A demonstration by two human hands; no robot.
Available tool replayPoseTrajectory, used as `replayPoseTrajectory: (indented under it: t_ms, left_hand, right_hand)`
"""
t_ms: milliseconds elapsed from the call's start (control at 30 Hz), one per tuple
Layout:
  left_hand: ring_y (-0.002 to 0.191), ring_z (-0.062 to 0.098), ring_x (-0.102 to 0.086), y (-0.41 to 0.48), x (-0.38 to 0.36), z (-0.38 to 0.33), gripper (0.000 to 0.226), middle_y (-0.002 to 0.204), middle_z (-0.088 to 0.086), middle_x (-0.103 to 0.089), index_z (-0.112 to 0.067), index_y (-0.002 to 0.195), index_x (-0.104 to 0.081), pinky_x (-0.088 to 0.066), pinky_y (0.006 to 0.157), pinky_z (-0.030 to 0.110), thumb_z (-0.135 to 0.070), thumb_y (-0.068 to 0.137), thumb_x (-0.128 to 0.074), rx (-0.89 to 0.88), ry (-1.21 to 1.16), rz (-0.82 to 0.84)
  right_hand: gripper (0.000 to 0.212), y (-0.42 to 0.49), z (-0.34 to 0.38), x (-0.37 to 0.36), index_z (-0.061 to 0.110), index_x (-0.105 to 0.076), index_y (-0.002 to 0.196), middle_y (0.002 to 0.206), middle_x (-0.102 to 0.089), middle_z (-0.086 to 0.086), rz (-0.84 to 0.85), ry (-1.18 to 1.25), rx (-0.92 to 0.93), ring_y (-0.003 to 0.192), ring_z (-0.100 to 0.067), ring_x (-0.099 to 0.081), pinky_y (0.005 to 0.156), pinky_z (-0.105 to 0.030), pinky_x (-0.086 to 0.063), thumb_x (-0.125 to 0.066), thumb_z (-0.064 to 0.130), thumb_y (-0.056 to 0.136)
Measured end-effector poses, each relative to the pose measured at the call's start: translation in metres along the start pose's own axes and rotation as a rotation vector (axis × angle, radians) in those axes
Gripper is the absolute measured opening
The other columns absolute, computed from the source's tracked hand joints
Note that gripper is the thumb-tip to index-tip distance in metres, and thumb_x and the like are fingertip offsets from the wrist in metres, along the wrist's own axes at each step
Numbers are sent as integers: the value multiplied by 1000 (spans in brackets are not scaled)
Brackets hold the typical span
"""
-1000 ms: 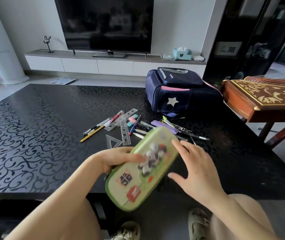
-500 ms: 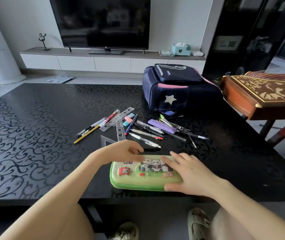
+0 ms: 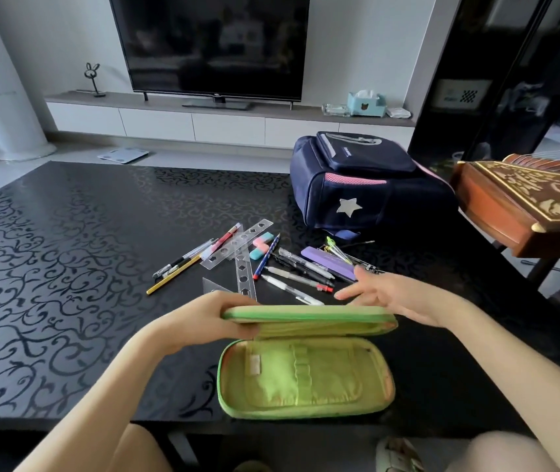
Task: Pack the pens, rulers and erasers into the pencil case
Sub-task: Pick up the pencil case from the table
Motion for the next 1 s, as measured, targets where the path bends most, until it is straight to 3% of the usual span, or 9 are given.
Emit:
replayPoseTrajectory:
  t_ms: [100,200,367,600,667,733,800,900,1000]
  left_hand:
    - [90,9,-64,-4,1,4,24,97,-5,-69,-31,104,-66,-50,88,30,-22,81,-68,-21,-3,-27]
    - [87,2,-64,-6,2,11,39,99,-10,-71,-38,105,-66,-49,79,17,-14,74,-75,-24,-23,-47]
    - [90,5,-65,-10,9,15,49,104,-7,-70,-38,103,-67,-50,76,15,-5,69,-78,-24,-102,-23]
    - [89,5,-66,3,13,23,38,100,-4,-73,-29,103,-70,-50,75,15,-6,73,-76,4,-254,13]
    - [85,4,-67,7,14,23,29,95,-7,-73,-30,100,-71,-50,74,13,-24,72,-78,4,-270,-32]
    - [79,5,-67,11,14,23,41,88,-7,-73,-30,94,-71,-52,72,16,-54,62,-76,10,-270,-110]
    - [75,8,-66,20,13,28,40,84,-6,-73,-29,90,-71,-54,75,24,-59,64,-71,42,-247,-242]
    - [78,12,-64,37,10,34,12,87,1,-72,-24,91,-68,-51,82,37,-33,85,-64,117,-146,-398]
    - [82,20,-63,53,4,36,21,89,2,-69,-16,94,-63,-51,81,38,-35,91,-53,189,-44,-396]
  right_hand:
    - [24,33,1,7,15,-73,88,86,-74,-6,-235,-113,62,84,-14,-65,79,-27,-48,-63,37,85]
    - [20,68,-4,1,19,-73,75,68,-64,1,-243,-264,87,62,-6,-54,64,-23,-41,-81,34,66]
    - [36,97,-11,-20,32,-63,73,76,-51,13,-256,-635,198,79,-8,-49,74,-29,-40,-77,58,53]
    - [27,115,-23,-15,27,-61,71,72,-51,12,-438,-766,323,75,-9,-44,76,-29,-34,-68,53,68]
    - [23,117,-24,-9,29,-58,71,69,-46,14,-505,-799,302,78,-11,-43,75,-29,-30,-67,50,70]
    - [20,117,-25,-4,30,-57,69,71,-48,13,-576,-827,274,82,-15,-47,75,-31,-30,-68,46,71]
    - [19,116,-26,2,30,-55,68,76,-52,11,-610,-850,245,84,-17,-50,75,-32,-31,-68,44,72]
    - [16,109,-27,14,31,-58,75,81,-57,9,-548,-758,187,82,-15,-51,74,-31,-37,-69,43,76]
    - [7,96,-27,31,21,-67,79,78,-65,6,-536,-275,154,75,-13,-57,75,-33,-45,-68,28,81]
Point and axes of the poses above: each hand's wrist, its own y-axis towards the middle knuckle, its own x-axis out of the back of the hand, z = x × y, the point moved 1 cm from there along y, towards the middle knuckle
